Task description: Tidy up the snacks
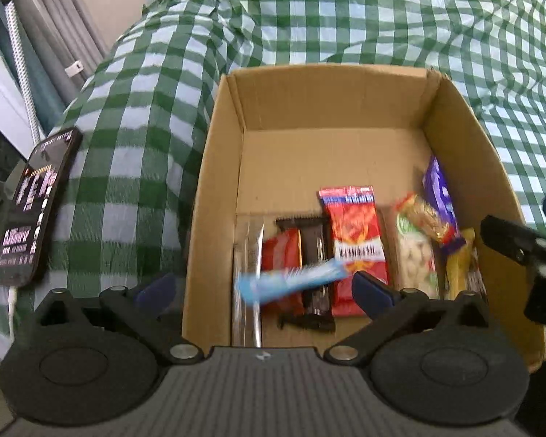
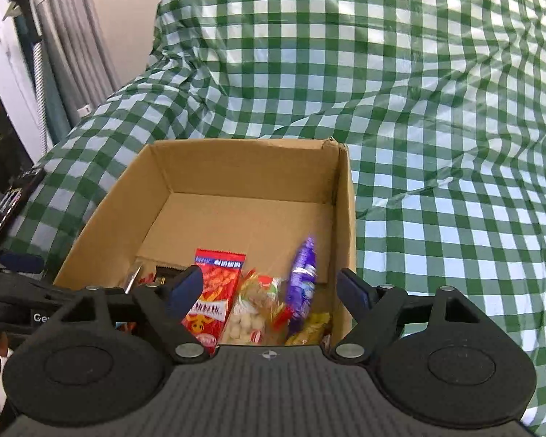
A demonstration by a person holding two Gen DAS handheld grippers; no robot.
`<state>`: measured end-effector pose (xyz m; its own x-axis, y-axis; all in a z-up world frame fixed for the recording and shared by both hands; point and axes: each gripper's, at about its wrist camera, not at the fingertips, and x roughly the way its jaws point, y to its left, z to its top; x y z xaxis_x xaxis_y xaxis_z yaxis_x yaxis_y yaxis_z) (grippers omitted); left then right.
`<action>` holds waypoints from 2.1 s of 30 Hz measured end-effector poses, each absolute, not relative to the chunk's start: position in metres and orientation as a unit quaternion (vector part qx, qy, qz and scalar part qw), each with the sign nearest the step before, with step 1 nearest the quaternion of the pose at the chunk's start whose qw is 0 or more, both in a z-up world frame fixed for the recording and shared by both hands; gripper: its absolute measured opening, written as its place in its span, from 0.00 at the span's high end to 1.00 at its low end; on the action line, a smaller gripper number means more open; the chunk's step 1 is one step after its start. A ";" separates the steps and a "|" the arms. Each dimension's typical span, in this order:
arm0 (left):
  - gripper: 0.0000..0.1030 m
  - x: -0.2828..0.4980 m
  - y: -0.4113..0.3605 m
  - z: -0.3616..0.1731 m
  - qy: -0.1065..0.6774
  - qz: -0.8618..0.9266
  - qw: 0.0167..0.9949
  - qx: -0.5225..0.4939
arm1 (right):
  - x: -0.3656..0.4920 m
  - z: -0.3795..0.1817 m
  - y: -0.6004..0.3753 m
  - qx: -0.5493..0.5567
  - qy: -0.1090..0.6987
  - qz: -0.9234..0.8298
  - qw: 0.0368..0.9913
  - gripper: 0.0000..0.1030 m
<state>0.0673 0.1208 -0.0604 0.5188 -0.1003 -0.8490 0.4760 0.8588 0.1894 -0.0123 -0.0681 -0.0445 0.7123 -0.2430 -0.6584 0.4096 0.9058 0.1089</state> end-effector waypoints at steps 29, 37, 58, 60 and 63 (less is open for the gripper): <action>0.00 -0.091 0.192 -0.005 0.418 -0.142 0.877 0.187 | -0.166 -0.007 0.037 0.046 0.284 -0.200 0.936 0.01; 0.00 -0.101 0.198 0.004 0.409 -0.134 0.881 0.197 | -0.181 0.000 0.049 0.025 0.263 -0.195 0.944 0.01; 0.00 -0.110 0.201 0.009 0.395 -0.147 0.885 0.198 | -0.187 0.001 0.053 0.022 0.253 -0.199 0.947 0.01; 0.00 -0.110 0.201 0.009 0.395 -0.147 0.885 0.198 | -0.187 0.001 0.052 0.022 0.253 -0.198 0.947 0.01; 0.00 -0.110 0.201 0.009 0.394 -0.146 0.885 0.199 | -0.187 0.001 0.053 0.022 0.252 -0.199 0.947 0.01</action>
